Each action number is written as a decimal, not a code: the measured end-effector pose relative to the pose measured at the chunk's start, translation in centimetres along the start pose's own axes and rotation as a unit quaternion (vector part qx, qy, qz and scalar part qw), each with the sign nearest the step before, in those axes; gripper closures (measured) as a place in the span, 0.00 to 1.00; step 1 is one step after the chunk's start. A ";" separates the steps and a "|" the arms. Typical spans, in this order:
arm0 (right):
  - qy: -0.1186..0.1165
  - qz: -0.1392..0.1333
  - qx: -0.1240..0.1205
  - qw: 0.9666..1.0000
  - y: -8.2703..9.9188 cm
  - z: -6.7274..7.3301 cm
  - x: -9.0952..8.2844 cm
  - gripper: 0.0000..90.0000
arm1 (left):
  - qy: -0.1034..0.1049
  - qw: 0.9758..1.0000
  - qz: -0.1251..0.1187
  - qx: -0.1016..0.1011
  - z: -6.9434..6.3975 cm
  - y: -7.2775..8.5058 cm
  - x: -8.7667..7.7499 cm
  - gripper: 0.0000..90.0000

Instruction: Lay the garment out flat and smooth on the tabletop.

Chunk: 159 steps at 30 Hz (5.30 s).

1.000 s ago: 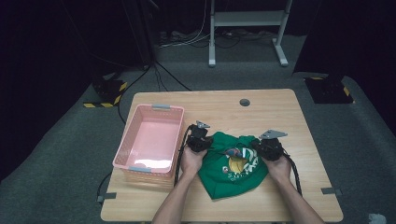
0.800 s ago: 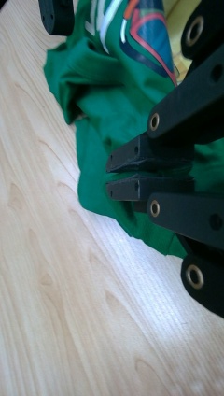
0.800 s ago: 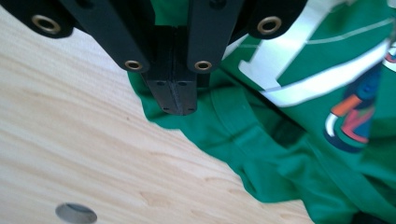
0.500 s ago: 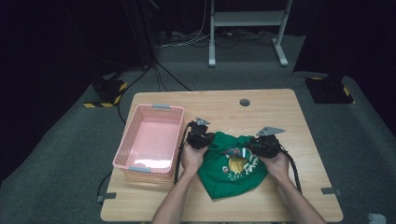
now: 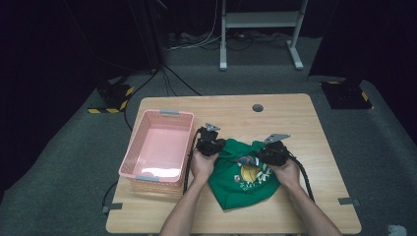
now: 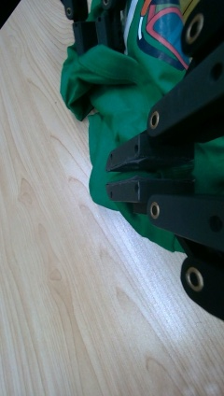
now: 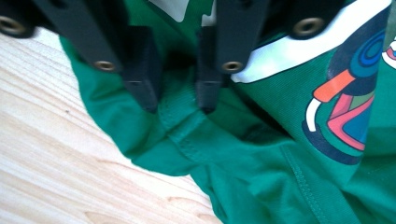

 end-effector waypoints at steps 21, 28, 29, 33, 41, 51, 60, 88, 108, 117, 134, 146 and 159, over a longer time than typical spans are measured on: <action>0.010 -0.036 0.102 0.994 -2.3 -2.4 0.1 0.83 | -0.073 0.996 0.040 0.014 2.2 -0.8 3.1 0.77; 0.014 -0.043 0.123 0.991 -2.2 -3.1 0.0 0.66 | -0.077 0.997 0.027 0.001 2.3 -0.8 2.5 0.54; 0.015 -0.046 0.121 0.992 -2.3 -3.1 -0.3 0.64 | -0.077 0.997 0.022 0.000 2.3 -0.9 2.2 0.51; 0.012 -0.053 0.118 0.992 -2.4 -3.0 -1.3 0.59 | -0.074 0.997 0.010 -0.001 2.0 -0.8 1.1 0.44; 0.051 -0.039 0.078 0.995 -1.1 -3.2 -2.0 0.59 | -0.070 0.997 -0.010 0.004 1.1 -0.7 -1.0 0.41; 0.072 -0.007 0.100 0.992 1.1 -5.1 -1.7 0.68 | -0.054 0.997 0.053 0.010 0.0 2.4 0.4 0.50; 0.062 -0.002 0.082 0.995 1.3 -5.2 -1.7 0.95 | -0.027 0.996 0.082 0.025 -0.2 2.8 1.6 0.94; 0.092 -0.033 0.113 0.989 1.9 -7.4 -5.2 0.72 | -0.034 0.998 0.045 0.031 -2.1 3.1 0.5 0.53; 0.090 0.003 0.083 0.992 3.7 -7.2 -4.0 0.94 | -0.040 0.998 0.052 0.018 -2.5 5.2 2.0 0.45; 0.118 -0.005 0.092 0.989 4.2 -8.7 -4.8 0.98 | -0.059 0.998 0.024 0.015 -2.6 5.9 1.5 0.46; 0.129 -0.024 0.118 0.984 3.0 -9.3 -4.5 0.76 | -0.059 0.998 0.033 0.007 -2.8 6.0 1.3 0.43; 0.116 -0.013 0.136 0.984 2.3 -9.9 -3.3 0.89 | -0.061 0.998 0.034 0.013 -2.7 6.0 1.4 0.43; 0.139 -0.024 0.163 0.976 3.5 -12.1 -5.5 0.96 | -0.065 0.997 0.036 0.014 -2.7 6.1 1.2 0.45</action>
Point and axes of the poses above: each handheld gripper's, and its own axes: x roughly forward along the jaws, y roughly out of its underside, z roughly to its left, the point moved 9 cm from there along x, roughly forward along the jaws, and after that the axes turned 14 degrees about x, right-handed, at the moved point
